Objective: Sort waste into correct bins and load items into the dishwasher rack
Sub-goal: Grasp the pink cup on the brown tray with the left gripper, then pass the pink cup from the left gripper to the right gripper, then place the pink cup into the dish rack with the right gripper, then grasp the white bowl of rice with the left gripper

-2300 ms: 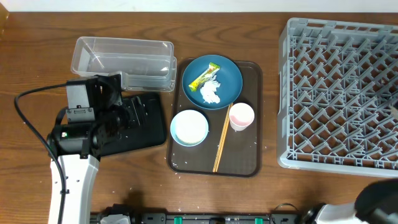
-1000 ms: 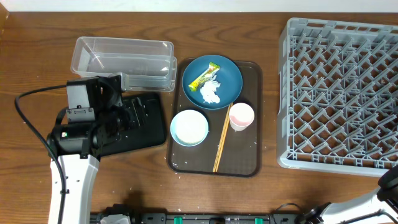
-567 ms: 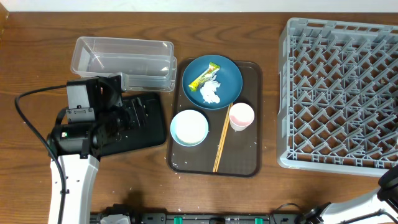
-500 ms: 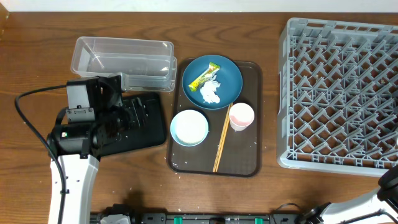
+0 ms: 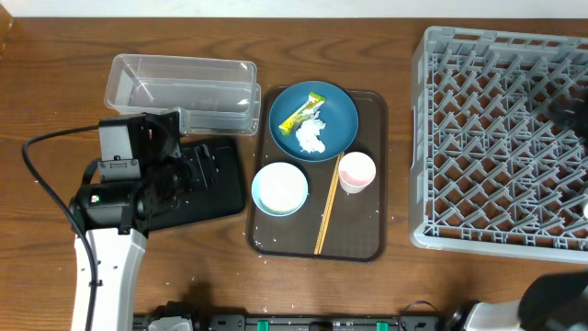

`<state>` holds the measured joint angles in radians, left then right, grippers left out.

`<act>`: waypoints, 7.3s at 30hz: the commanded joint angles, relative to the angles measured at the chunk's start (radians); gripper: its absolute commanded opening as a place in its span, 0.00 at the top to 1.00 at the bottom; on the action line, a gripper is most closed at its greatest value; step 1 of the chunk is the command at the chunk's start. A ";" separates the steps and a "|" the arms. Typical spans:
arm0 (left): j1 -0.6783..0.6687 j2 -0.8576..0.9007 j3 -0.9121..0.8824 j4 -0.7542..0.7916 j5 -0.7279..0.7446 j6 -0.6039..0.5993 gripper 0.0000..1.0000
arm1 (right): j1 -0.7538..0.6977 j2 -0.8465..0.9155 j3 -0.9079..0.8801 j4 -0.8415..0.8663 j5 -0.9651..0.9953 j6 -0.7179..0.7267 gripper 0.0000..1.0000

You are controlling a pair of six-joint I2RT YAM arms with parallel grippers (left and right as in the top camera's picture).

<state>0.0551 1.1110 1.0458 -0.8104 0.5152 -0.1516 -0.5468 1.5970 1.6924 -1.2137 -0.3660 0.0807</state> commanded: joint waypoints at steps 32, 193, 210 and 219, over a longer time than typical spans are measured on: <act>-0.695 0.692 0.072 0.512 -0.172 -0.153 0.81 | 0.338 -0.026 0.007 -0.111 0.135 -0.027 0.09; -0.764 0.693 0.071 0.137 -0.457 -0.124 0.86 | 0.455 0.058 0.002 -0.142 0.179 -0.015 0.01; -0.724 0.419 0.098 -0.048 -0.455 -0.135 0.94 | 0.455 0.058 0.002 -0.145 0.183 -0.015 0.01; -0.448 0.244 0.098 -0.072 -0.242 -0.045 0.94 | 0.455 0.058 0.002 -0.156 0.208 -0.015 0.01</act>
<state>-0.4808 1.3773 1.1191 -0.8783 0.1570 -0.2375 -0.0967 1.6615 1.7000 -1.3651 -0.1806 0.0822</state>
